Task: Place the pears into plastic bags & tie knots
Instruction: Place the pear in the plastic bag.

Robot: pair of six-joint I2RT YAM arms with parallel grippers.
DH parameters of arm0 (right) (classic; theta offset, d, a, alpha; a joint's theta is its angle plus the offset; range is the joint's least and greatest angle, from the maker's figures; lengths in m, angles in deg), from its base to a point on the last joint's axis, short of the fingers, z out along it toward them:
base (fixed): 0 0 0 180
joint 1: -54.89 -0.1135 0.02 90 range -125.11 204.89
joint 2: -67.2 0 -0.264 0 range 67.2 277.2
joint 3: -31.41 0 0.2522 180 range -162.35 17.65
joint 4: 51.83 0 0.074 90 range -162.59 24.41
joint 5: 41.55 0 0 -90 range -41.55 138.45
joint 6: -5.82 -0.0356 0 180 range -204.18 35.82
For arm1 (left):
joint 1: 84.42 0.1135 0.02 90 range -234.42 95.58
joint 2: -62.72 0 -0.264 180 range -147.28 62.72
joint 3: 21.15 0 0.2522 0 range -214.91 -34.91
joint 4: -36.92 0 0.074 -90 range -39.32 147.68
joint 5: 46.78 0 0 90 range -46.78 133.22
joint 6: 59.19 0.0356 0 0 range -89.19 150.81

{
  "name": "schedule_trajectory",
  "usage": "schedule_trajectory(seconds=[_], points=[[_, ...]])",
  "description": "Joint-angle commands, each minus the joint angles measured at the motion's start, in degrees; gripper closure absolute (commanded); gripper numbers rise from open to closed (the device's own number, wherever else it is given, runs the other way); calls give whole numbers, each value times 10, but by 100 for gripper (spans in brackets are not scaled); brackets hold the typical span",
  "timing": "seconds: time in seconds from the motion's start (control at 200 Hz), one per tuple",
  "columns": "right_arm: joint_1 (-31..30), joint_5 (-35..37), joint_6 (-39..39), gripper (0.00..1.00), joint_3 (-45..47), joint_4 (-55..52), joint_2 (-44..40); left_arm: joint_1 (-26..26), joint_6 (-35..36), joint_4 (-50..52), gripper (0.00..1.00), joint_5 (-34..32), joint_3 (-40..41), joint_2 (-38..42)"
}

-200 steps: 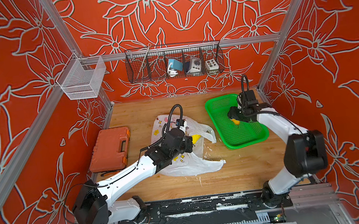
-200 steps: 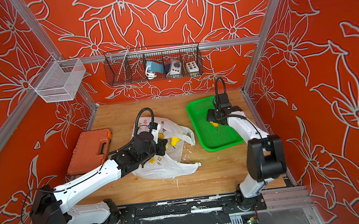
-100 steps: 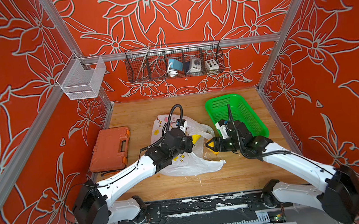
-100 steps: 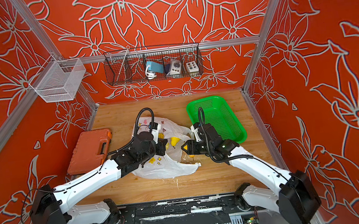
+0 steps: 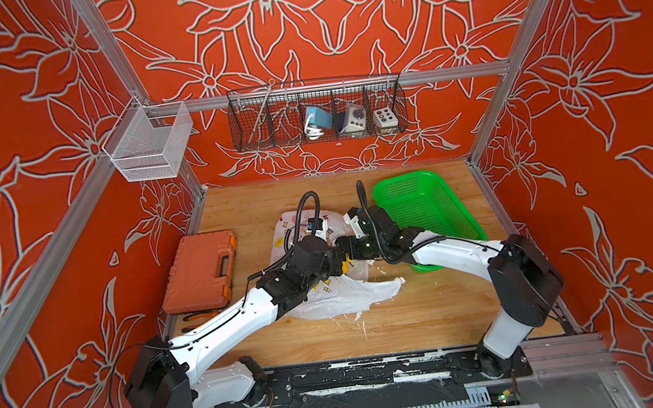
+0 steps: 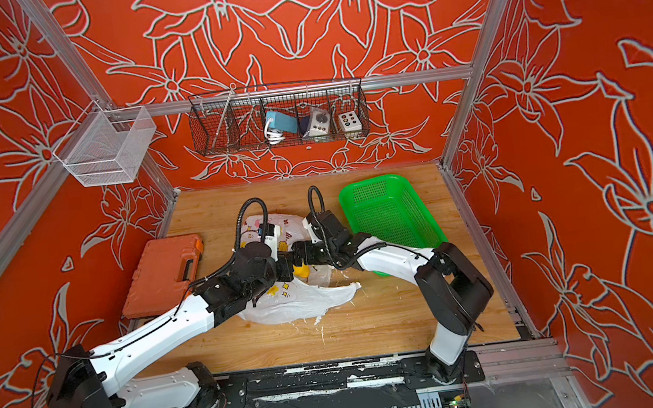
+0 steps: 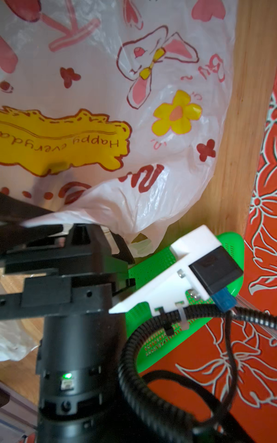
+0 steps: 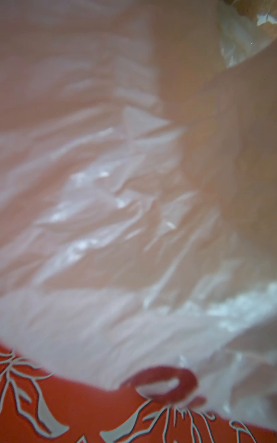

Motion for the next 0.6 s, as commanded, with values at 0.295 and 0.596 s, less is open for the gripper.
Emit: schedule_trajectory(seconds=[0.295,0.596], points=[[-6,-38,63,10,45,-102,-168,-14,-63,-43,100,-8,24,9],[23,3,92,15,68,-225,-302,-13,-59,-43,100,-13,23,2]])
